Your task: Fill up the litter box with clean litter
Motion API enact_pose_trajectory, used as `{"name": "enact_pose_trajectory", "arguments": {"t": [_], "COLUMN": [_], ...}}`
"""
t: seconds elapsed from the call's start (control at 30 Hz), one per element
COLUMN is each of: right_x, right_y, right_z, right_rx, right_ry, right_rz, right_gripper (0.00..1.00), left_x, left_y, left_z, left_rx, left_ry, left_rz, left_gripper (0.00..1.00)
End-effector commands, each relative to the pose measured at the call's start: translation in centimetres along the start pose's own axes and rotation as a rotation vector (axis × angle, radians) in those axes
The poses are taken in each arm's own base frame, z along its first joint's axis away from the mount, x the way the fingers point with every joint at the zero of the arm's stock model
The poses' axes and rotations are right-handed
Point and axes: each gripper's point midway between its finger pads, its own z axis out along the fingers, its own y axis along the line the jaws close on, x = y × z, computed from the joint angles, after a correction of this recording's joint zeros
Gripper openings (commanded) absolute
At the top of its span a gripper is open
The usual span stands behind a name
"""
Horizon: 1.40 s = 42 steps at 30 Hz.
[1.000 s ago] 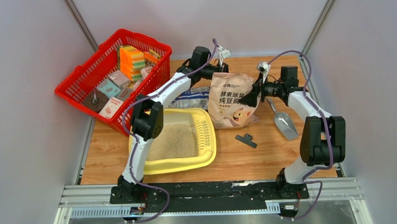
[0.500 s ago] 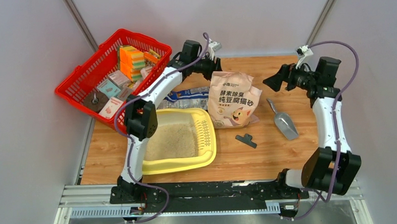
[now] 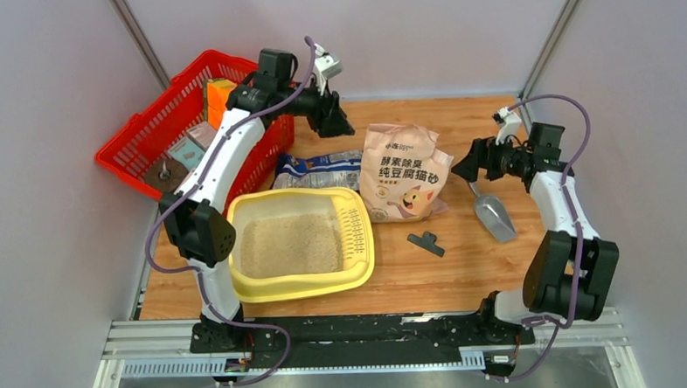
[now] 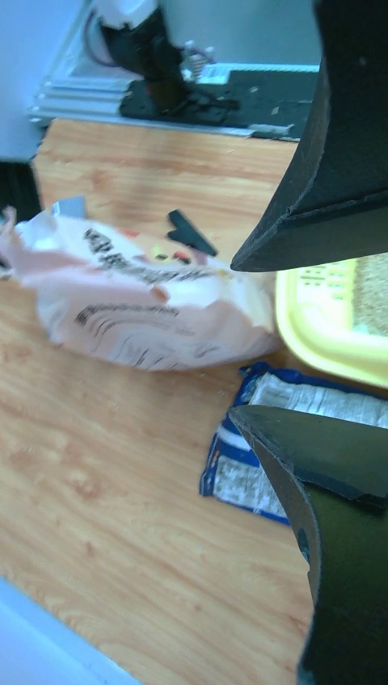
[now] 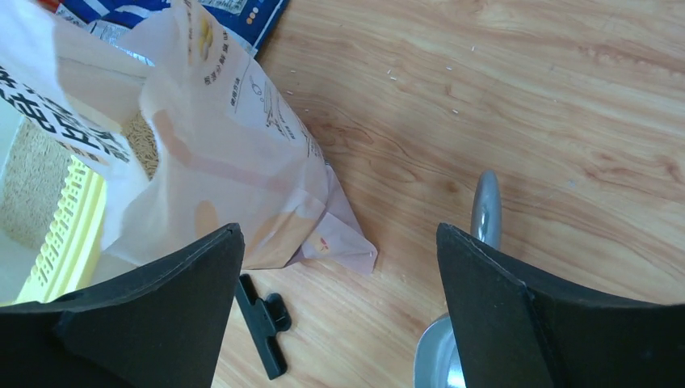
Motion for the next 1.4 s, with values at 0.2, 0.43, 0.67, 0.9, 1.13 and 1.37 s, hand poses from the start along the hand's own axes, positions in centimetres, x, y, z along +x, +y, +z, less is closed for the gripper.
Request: {"name": "enact_pose_trajectory", "arguments": {"t": [0.2, 0.43, 0.67, 0.9, 1.13, 1.37], "right_x": [0.3, 1.6, -2.7, -4.3, -2.7, -1.2], "right_y": [5.3, 7.7, 6.9, 7.6, 9.2, 10.3], "right_z": [-2.0, -1.3, 3.2, 5.5, 6.5, 6.5], "right_rx": [-0.335, -0.503, -0.395, -0.409, -0.505, -0.54], "right_ry": [0.086, 0.08, -0.095, -0.148, -0.119, -0.111], "right_rz": [-0.155, -0.154, -0.156, -0.117, -0.074, -0.026], "right_gripper": [0.87, 0.93, 0.96, 0.96, 0.91, 0.81], "left_x": [4.9, 3.5, 3.9, 4.4, 5.3, 5.4], "left_y": [-4.8, -2.2, -3.3, -3.2, -3.0, -2.9], "left_z": [0.1, 3.2, 5.8, 6.9, 7.6, 8.1], "left_rx": [0.142, 0.051, 0.117, 0.134, 0.15, 0.165], "left_ry": [0.132, 0.011, 0.007, -0.008, 0.007, 0.002], "left_rz": [0.167, 0.098, 0.04, -0.054, -0.11, -0.159], "left_gripper": [0.71, 0.75, 0.73, 0.68, 0.58, 0.3]}}
